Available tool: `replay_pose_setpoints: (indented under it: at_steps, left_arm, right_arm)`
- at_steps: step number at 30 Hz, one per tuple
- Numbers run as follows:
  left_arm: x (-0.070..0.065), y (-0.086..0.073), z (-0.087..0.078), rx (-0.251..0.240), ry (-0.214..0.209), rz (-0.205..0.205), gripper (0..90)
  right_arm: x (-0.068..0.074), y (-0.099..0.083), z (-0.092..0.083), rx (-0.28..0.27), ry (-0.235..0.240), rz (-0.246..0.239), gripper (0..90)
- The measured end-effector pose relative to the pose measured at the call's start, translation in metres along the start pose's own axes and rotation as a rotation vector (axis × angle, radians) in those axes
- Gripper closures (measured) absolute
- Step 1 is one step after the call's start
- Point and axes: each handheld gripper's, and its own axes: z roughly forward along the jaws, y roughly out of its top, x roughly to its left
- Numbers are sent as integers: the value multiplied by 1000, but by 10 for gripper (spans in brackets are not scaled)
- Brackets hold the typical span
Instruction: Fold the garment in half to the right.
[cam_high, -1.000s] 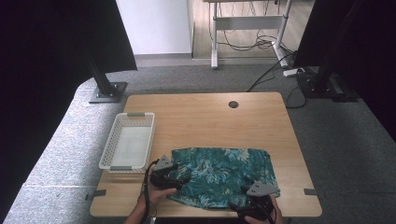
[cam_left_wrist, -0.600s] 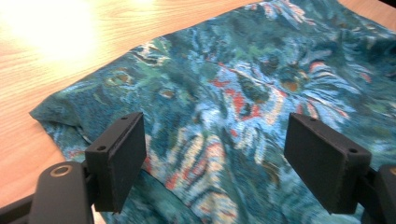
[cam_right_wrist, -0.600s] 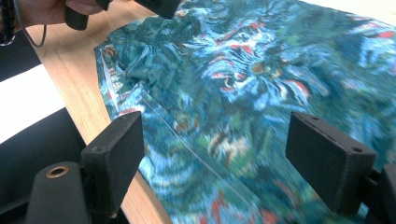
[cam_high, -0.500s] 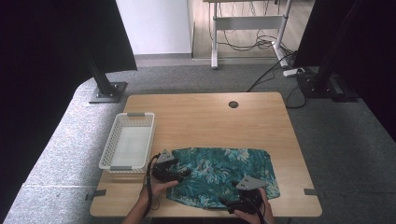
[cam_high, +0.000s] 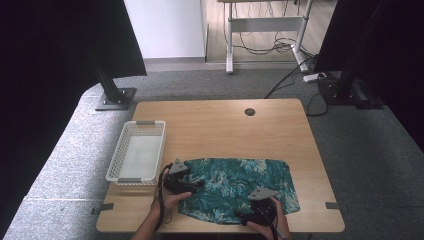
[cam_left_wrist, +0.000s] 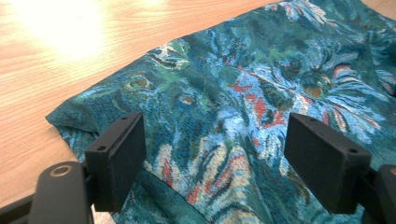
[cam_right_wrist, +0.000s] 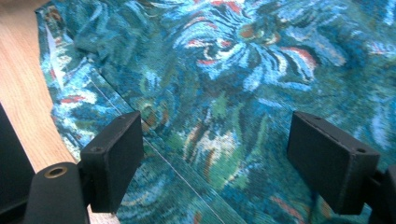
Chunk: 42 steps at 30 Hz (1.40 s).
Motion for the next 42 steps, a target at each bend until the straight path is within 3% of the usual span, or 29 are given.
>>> replay_pose_setpoints:
  at_steps: [11, 23, 42]
  left_arm:
    - [10, 7, 7, -3, 23, -20, 200]
    - [21, 8, 20, 34, 51, -22, 195]
    - [35, 13, 31, 39, 79, -49, 188]
  right_arm:
    - [-4, -9, -8, -15, -12, -7, 215]
    - [-11, -19, -20, -22, 4, -4, 226]
    - [-13, -20, -21, -23, 17, -8, 226]
